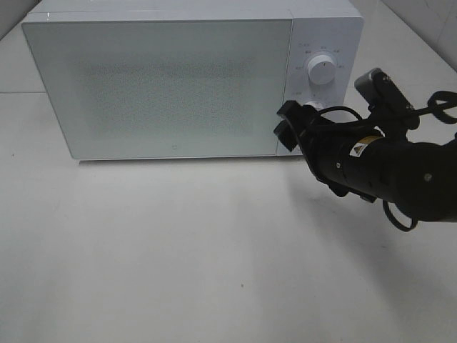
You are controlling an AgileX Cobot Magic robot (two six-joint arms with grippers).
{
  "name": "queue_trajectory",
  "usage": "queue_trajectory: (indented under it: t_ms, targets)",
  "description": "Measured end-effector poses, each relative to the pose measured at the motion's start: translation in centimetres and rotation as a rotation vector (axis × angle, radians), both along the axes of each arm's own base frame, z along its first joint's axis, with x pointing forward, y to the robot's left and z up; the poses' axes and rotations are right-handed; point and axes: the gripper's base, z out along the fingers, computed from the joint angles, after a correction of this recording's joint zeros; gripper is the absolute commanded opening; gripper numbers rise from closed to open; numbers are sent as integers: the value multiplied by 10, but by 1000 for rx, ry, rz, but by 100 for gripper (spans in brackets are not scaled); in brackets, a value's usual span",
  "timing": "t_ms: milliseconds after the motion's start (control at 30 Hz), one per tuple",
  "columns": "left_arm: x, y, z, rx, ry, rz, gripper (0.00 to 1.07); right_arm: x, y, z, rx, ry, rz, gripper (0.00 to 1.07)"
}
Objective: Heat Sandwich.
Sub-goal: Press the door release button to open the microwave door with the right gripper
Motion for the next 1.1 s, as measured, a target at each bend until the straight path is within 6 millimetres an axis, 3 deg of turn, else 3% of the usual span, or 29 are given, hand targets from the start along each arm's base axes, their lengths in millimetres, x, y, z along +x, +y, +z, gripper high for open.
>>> queue_trajectory:
  t_ms: [267, 667, 867, 1100]
  targets:
    - [0, 0, 0, 0, 0, 0, 101, -10, -20, 14, -341, 55, 279, 75]
    - [0, 0, 0, 0, 0, 0, 101, -23, -45, 29, -509, 162, 500, 75]
    - [0, 0, 0, 0, 0, 0, 101, -30, -52, 56, -635, 235, 664, 75]
    - [0, 0, 0, 0, 0, 0, 101, -43, -58, 81, -663, 239, 692, 75]
